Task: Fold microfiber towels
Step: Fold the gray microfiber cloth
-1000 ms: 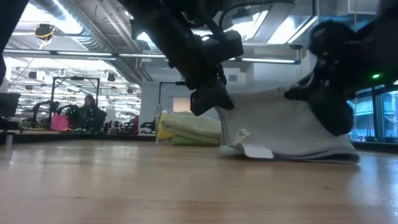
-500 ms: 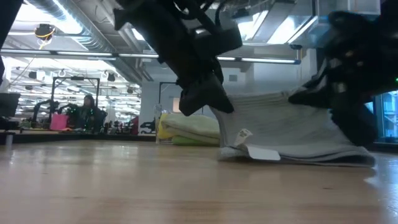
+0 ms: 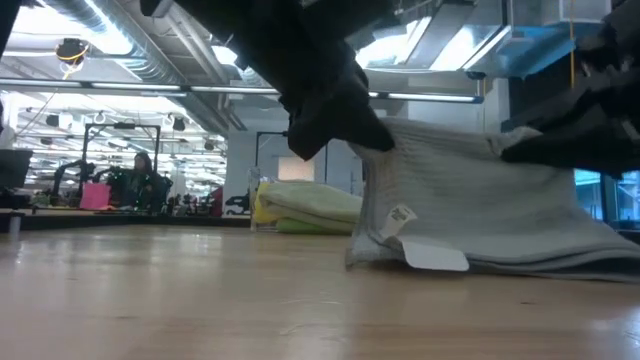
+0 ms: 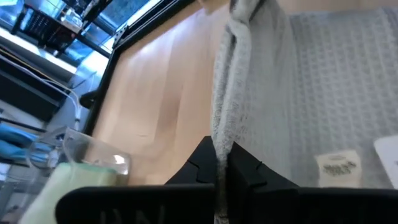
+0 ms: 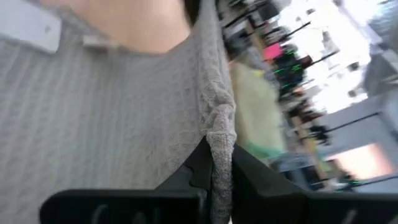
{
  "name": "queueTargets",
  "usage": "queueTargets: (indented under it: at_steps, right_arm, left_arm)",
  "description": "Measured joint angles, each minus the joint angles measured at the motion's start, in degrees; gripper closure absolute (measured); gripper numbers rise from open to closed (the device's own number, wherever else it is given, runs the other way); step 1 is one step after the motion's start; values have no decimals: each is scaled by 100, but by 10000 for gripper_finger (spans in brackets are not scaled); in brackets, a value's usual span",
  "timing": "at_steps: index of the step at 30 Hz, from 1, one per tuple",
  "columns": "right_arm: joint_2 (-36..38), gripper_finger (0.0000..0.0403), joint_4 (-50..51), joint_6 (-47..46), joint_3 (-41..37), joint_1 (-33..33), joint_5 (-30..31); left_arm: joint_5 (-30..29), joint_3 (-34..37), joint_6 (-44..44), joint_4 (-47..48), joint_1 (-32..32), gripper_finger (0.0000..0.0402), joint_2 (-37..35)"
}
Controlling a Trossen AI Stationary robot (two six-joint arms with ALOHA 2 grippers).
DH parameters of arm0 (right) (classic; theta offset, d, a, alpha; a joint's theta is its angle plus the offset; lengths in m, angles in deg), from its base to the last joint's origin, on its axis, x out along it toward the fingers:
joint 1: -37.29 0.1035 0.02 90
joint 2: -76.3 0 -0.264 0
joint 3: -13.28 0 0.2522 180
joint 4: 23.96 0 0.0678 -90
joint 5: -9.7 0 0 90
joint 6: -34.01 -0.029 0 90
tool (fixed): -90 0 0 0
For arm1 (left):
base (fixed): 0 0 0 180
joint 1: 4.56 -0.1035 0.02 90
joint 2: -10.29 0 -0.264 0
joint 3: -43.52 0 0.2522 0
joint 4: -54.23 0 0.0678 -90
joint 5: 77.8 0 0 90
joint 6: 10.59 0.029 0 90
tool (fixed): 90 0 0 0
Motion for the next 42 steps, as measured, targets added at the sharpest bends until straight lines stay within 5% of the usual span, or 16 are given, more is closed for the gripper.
queueTargets:
  at_steps: [4, 8, 15, 27, 34, 42]
  right_arm:
    - [0, 373, -194, -186, 6, 15, -514]
    - [0, 374, -461, 214, -10, 39, -243]
    - [10, 373, -1731, 2856, -18, 76, 124]
    - [164, 373, -4912, 6874, -4, 345, -265]
    - [164, 365, -4465, 6841, -7, 790, -364]
    - [79, 373, -3435, 4822, -4, 861, -1029]
  left_arm:
    - [259, 0, -406, -1, 15, 401, 1]
    - [272, 0, -502, 35, 33, 401, 1]
    - [245, 0, -494, 55, 53, 401, 1]
    - [266, 0, -509, 71, 169, 401, 1]
    - [-11, -13, -626, 2, 577, 401, -1]
    - [-149, -11, -785, -490, 943, 401, 82]
